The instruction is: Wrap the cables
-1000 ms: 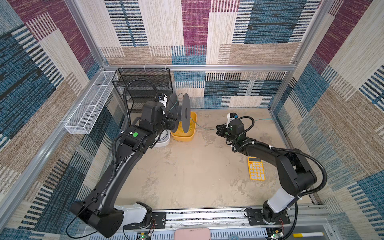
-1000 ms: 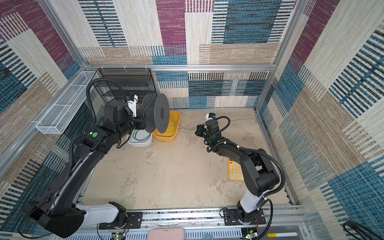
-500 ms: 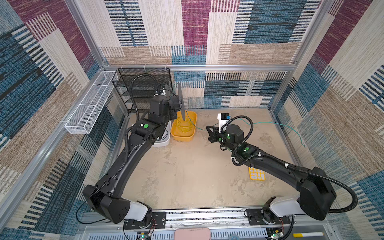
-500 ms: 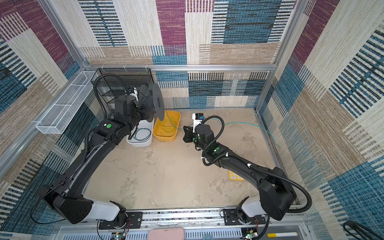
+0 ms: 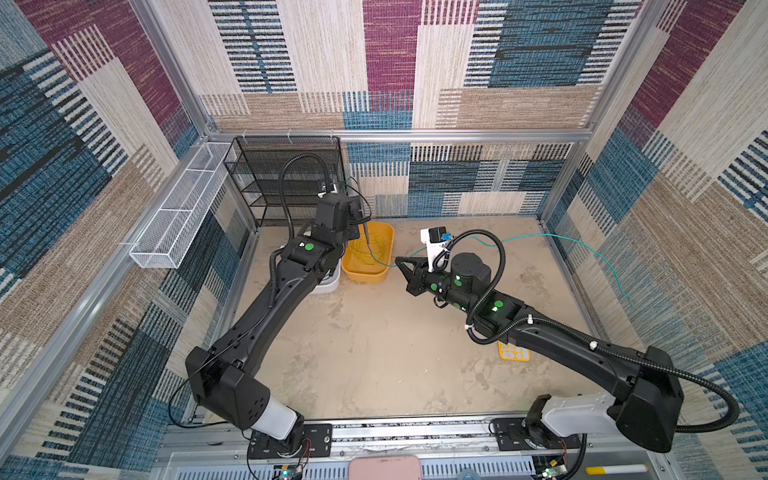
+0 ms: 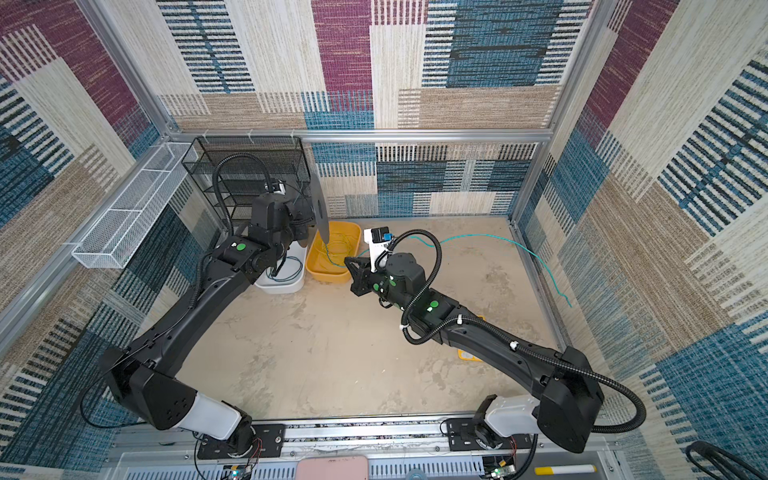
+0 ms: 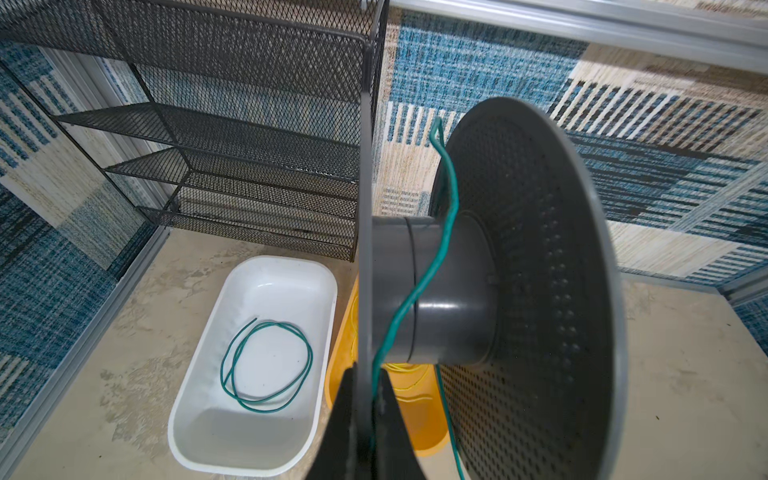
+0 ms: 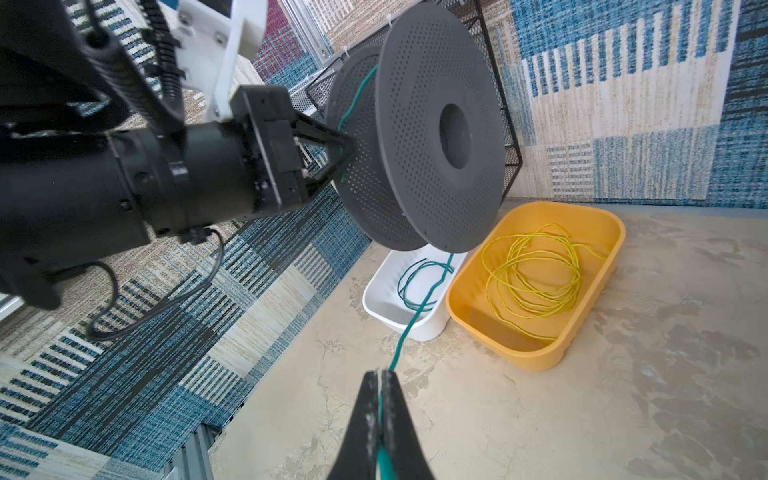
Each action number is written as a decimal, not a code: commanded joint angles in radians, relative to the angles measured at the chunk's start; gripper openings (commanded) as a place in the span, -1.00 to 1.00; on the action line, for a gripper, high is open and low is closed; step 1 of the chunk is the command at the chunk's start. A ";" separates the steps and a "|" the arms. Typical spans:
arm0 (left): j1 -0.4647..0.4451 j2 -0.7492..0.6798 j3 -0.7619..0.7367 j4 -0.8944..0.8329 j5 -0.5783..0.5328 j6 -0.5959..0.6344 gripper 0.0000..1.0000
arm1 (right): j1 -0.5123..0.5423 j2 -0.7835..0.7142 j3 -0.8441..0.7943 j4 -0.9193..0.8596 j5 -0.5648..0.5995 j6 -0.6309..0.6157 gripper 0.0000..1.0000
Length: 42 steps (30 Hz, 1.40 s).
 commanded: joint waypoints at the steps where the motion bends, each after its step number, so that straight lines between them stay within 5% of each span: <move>1: 0.001 0.014 -0.010 0.095 -0.018 -0.028 -1.00 | 0.006 -0.025 0.026 0.017 -0.050 -0.004 -1.00; 13: -0.002 -0.018 -0.137 0.085 0.120 0.086 -1.00 | -0.009 -0.029 0.194 -0.009 0.008 -0.078 -1.00; 42: -0.134 -0.315 -0.325 -0.184 0.290 0.323 -1.00 | -0.380 0.243 0.544 -0.068 -0.094 -0.049 -1.00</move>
